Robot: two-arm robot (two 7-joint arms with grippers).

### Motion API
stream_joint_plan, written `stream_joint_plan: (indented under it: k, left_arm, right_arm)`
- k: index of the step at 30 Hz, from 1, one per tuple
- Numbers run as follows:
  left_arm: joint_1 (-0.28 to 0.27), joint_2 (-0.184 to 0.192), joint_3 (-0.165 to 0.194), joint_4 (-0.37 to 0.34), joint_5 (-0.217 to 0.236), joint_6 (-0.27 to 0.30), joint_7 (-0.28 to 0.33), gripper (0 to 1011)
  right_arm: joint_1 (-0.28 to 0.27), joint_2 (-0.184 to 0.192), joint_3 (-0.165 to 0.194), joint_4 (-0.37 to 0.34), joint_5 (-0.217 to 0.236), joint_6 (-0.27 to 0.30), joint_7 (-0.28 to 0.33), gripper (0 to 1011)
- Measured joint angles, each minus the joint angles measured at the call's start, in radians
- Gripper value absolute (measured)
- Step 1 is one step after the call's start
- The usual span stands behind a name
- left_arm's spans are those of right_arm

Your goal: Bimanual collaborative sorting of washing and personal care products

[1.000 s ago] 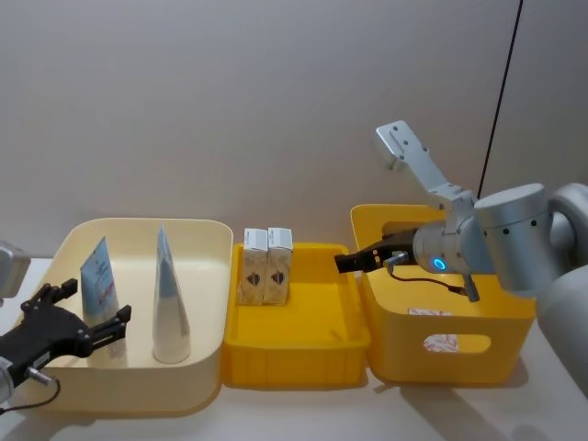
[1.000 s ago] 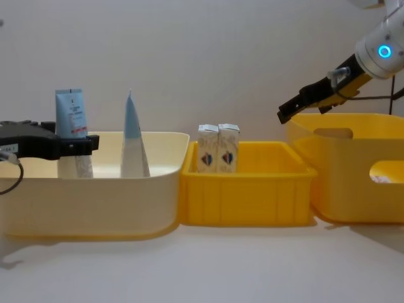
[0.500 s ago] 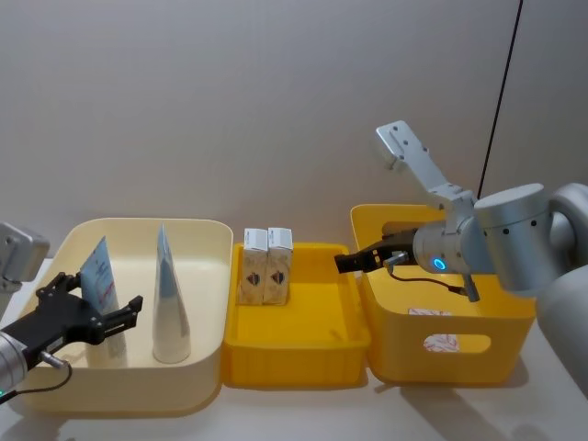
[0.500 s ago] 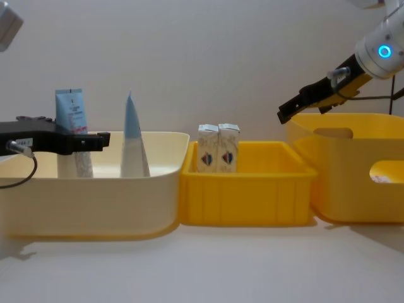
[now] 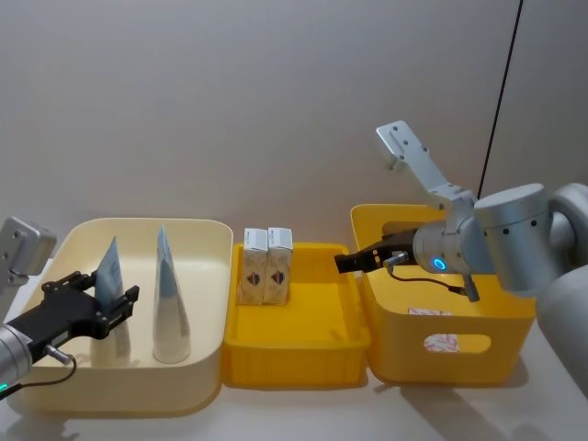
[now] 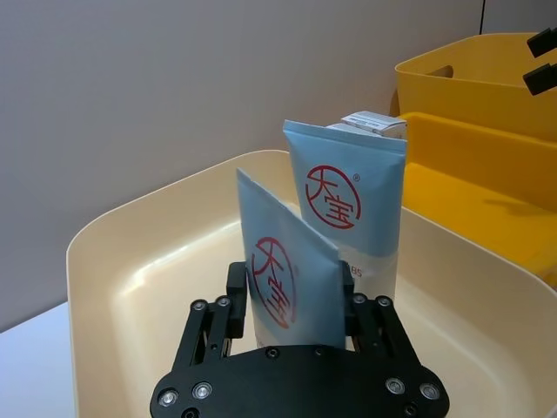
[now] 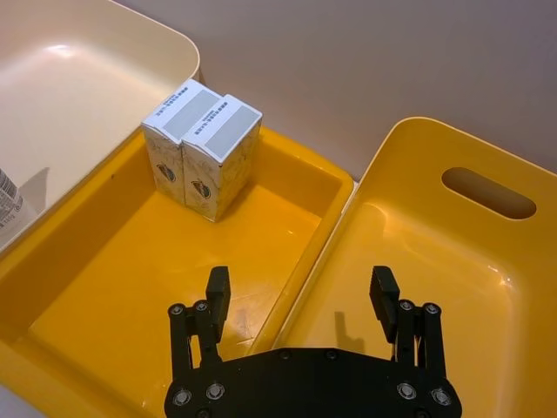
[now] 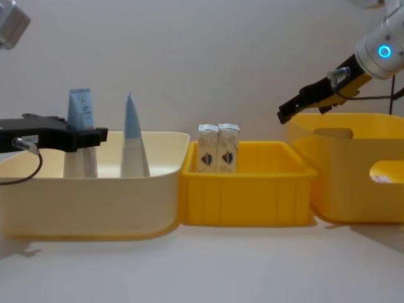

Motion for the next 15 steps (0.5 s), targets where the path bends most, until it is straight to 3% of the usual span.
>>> stream_joint_plan:
  k: [3, 10, 15]
  left_arm:
    - [-0.002, -0.001, 0.001, 0.002, 0.001, 0.000, -0.001, 544]
    - [-0.007, -0.003, 0.002, 0.006, 0.003, -0.001, -0.003, 300]
    - [-0.009, -0.003, 0.003, 0.008, 0.003, -0.001, -0.004, 260]
  right_arm:
    - [0.000, 0.000, 0.000, 0.000, 0.000, 0.000, 0.000, 1001]
    - [0.000, 0.000, 0.000, 0.000, 0.000, 0.000, 0.000, 1001]
    - [0.000, 0.000, 0.000, 0.000, 0.000, 0.000, 0.000, 1001]
